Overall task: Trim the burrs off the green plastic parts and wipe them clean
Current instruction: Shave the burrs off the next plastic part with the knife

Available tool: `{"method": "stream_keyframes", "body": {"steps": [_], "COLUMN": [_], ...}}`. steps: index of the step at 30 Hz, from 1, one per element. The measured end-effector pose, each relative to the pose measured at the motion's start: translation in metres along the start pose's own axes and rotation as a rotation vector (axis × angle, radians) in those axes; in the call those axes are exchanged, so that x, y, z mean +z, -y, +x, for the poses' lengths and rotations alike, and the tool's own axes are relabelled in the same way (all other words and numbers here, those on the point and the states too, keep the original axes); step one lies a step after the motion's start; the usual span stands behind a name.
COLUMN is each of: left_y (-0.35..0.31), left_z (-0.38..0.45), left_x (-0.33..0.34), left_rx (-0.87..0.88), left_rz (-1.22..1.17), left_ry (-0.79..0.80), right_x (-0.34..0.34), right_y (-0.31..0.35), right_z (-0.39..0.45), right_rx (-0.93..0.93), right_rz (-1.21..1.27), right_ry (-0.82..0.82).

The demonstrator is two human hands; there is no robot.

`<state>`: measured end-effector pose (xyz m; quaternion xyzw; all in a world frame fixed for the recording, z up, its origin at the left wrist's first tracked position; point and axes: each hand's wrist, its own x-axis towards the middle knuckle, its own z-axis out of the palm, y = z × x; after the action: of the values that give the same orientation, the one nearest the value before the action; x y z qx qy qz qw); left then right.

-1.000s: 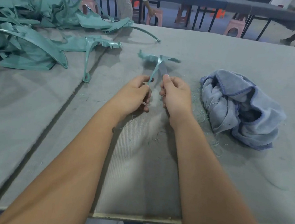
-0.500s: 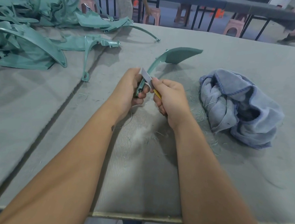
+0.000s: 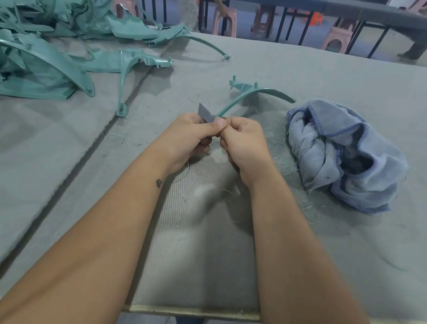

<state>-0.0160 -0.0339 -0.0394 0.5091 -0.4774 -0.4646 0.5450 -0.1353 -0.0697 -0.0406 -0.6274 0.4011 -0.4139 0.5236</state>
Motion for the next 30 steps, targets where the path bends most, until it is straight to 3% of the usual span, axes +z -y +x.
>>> {"method": "stream_keyframes", "body": {"steps": [10, 22, 25, 28, 30], "left_y": [0.000, 0.001, 0.000, -0.003, -0.003], "left_z": [-0.004, -0.003, -0.002, -0.005, -0.006], "left_x": [0.001, -0.004, -0.005, -0.003, -0.003], "left_rx": [0.011, 0.002, -0.006, 0.006, 0.012], "left_rz": [0.066, 0.108, 0.074, 0.015, -0.013], "left_ry": [-0.132, -0.170, -0.143, -0.048, -0.011], "right_x": [0.002, -0.006, -0.010, -0.009, -0.005], "right_y": [-0.007, -0.003, -0.003, -0.005, -0.006], "right_z": [0.005, 0.012, 0.009, 0.004, 0.004], "right_rx": [-0.030, 0.104, 0.074, 0.013, -0.025], "right_rz": [-0.043, 0.300, 0.373, 0.240, 0.156], "right_ry": [-0.171, -0.412, -0.253, -0.007, 0.030]}}
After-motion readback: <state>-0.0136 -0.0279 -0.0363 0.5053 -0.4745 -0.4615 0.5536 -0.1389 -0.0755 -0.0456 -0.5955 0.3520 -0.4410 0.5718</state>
